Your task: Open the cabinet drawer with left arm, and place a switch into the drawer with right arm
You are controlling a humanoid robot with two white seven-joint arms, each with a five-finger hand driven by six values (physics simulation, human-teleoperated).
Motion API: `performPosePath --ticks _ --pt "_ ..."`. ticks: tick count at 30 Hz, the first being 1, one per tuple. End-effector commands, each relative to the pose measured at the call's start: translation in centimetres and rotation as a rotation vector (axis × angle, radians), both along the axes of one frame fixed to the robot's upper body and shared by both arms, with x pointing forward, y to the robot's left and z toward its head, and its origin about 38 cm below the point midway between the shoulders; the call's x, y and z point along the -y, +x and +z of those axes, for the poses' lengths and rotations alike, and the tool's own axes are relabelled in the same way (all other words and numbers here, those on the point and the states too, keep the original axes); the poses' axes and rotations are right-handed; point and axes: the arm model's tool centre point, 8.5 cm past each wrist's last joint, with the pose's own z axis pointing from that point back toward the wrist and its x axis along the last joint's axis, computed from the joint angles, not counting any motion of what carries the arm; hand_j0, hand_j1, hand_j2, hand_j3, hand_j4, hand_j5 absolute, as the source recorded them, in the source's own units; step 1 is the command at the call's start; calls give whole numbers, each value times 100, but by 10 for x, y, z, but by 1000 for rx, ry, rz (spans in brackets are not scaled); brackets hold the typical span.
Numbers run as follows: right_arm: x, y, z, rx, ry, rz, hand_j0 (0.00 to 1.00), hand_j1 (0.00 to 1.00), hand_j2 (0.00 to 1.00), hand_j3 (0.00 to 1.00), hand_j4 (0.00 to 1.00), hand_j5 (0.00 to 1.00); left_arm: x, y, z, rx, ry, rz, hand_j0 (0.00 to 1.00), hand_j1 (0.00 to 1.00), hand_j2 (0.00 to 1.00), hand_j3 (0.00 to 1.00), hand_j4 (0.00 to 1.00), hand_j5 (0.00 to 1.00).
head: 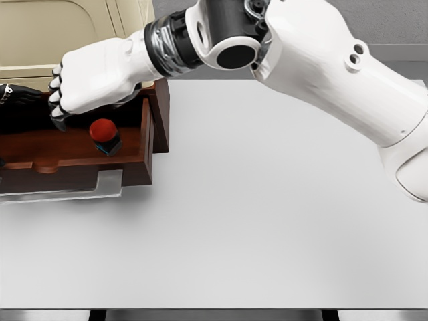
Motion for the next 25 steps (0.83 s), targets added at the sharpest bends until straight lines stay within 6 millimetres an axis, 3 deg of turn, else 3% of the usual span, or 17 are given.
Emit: performPosePath --ticks 1,7,10,12,14,17,18,21,23,25 --pt "-6 -3 -2 -2 -4 11 100 100 100 100 100 100 0 0 1 1 -5 3 100 100 100 100 100 100" --pt "-1 -4 1 12 -3 10 100 100 100 100 100 100 3 0 1 2 -8 -7 100 100 100 100 100 100" --pt "44 -2 1 35 4 -23 100 100 100 100 100 100 14 -3 2 7 -16 -47 100 100 100 100 100 100" --pt "93 -3 15 66 63 -70 100 100 100 100 100 100 25 -6 2 6 -19 -81 100 100 100 100 100 100" --pt "156 9 24 76 120 -192 100 100 100 100 100 100 31 -7 3 8 -22 -98 100 100 100 100 100 100" --pt "312 14 36 42 276 -512 100 100 100 100 100 100 42 -9 5 15 -35 -132 100 100 100 100 100 100" --pt "345 13 23 14 288 -592 100 100 100 100 100 100 45 -8 4 14 -41 -139 100 100 100 100 100 100" --pt "383 10 -60 -166 189 -717 100 100 100 100 100 100 55 -11 5 19 -46 -171 100 100 100 100 100 100" --pt "403 18 -72 -203 182 -786 100 100 100 100 100 100 58 -11 4 18 -53 -181 100 100 100 100 100 100" --pt "408 20 -73 -208 185 -800 100 100 100 100 100 100 58 -11 4 18 -53 -181 100 100 100 100 100 100"
